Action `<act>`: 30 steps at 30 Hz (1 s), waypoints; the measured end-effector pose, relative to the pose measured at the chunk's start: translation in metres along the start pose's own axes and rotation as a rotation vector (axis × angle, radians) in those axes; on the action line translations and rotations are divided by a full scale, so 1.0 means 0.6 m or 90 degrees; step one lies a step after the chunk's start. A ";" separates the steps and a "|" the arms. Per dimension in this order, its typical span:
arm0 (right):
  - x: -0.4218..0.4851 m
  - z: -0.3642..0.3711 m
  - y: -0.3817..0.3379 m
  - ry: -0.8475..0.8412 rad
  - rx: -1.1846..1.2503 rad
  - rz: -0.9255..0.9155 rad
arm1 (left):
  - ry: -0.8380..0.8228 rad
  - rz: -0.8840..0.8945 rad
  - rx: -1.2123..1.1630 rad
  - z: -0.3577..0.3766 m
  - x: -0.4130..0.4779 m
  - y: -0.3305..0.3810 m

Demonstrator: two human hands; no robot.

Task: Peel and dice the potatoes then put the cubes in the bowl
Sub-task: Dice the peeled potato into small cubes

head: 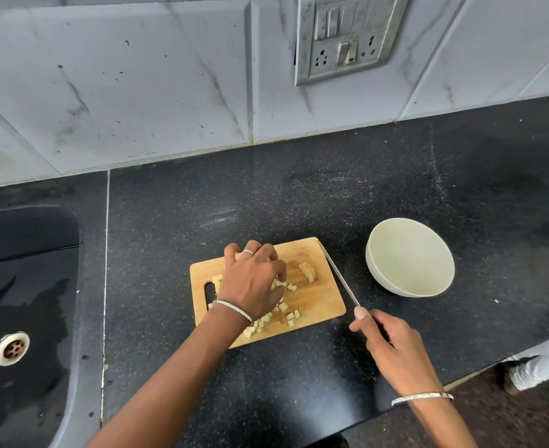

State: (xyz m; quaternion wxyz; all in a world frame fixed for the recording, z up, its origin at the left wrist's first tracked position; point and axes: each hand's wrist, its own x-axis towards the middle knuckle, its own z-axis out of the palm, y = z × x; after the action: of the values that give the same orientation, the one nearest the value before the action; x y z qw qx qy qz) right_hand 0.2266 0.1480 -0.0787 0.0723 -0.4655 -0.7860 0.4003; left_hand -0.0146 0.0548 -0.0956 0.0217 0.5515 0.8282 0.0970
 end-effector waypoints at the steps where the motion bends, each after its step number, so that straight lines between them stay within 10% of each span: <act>1: 0.000 0.002 0.001 0.001 0.000 -0.002 | -0.001 -0.009 -0.002 0.001 0.001 -0.004; 30: 0.006 0.054 0.004 -0.029 0.017 0.002 | 0.045 -0.116 -0.188 0.051 0.028 0.042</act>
State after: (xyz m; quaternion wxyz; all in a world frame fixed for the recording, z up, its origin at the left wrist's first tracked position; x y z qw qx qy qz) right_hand 0.2106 0.1335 -0.1031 0.0603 -0.4567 -0.7811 0.4215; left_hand 0.0063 0.0838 -0.1200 0.0822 0.4614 0.8517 0.2344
